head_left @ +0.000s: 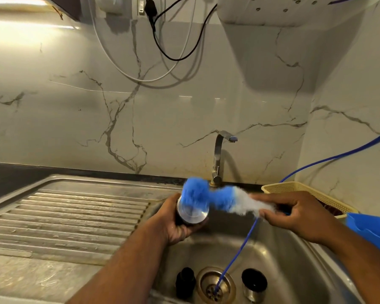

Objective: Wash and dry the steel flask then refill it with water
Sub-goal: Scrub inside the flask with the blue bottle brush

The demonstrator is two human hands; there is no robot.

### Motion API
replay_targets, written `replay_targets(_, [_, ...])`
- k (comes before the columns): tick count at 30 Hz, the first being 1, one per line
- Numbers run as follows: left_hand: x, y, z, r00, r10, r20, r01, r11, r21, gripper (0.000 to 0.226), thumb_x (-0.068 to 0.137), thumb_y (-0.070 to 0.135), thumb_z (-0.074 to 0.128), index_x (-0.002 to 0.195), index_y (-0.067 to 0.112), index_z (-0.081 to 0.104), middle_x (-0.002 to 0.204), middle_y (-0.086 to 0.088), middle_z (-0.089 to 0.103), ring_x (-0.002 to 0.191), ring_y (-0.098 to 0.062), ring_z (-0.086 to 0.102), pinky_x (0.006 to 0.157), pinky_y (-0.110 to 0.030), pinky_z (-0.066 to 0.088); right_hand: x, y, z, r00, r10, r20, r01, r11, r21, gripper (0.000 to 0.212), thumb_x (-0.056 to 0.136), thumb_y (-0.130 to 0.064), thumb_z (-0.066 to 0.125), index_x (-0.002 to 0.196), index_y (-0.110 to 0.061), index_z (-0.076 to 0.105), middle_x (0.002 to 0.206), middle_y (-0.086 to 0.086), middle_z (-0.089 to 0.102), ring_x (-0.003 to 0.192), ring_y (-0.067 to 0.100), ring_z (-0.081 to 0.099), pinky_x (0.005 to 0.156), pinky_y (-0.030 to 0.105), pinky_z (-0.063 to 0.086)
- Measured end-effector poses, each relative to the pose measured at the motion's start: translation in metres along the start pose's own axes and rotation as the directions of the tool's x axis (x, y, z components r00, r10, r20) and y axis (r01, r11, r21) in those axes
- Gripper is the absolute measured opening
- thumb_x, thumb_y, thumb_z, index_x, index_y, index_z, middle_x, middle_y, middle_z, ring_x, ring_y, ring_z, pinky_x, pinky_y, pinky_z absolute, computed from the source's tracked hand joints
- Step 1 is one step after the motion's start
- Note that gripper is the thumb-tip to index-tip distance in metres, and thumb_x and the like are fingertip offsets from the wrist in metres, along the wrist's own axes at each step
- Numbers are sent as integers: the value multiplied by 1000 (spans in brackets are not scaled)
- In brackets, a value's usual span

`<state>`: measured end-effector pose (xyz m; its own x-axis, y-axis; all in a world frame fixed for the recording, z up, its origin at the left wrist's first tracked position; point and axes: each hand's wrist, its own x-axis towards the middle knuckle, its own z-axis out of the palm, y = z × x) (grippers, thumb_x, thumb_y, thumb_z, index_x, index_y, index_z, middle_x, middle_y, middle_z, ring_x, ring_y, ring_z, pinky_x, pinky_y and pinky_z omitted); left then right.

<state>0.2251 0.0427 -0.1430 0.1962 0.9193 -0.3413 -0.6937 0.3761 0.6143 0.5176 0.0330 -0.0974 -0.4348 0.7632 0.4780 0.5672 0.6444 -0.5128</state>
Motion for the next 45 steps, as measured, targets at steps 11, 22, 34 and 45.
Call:
replay_targets(11, [2, -3, 0, 998, -56, -10, 57, 995, 83, 45, 91, 29, 63, 122, -5, 59, 102, -32, 68, 90, -37, 67, 69, -48, 62, -1, -2, 2, 996, 29, 89, -30, 1000, 6, 52, 84, -23, 82, 106, -68, 66, 78, -8, 73, 68, 14, 64, 60, 20, 47])
replay_targets(22, [2, -5, 2, 1000, -23, -2, 23, 993, 114, 49, 79, 33, 67, 109, -5, 60, 86, -26, 69, 82, -35, 64, 69, -44, 61, 2, 11, 6, 998, 64, 7, -63, 997, -41, 44, 87, -22, 79, 113, -55, 67, 90, -24, 75, 84, -3, 69, 72, 14, 52])
replay_targets(34, [9, -7, 1, 992, -22, 121, -29, 915, 401, 105, 73, 91, 35, 128, 4, 57, 114, -33, 68, 91, -43, 69, 89, -55, 55, 6, 33, 11, 976, 160, -147, -171, 983, -64, 40, 91, -35, 74, 113, -62, 56, 93, -40, 63, 90, -14, 64, 76, 8, 48])
replay_targets(45, [14, -13, -1, 978, 101, 180, -194, 751, 632, 80, 77, 66, 74, 126, 5, 57, 105, -25, 73, 92, -39, 71, 85, -52, 60, 4, 24, 8, 978, 176, -111, -181, 983, -43, 40, 89, -29, 77, 113, -57, 60, 85, -41, 67, 88, -15, 64, 71, 7, 48])
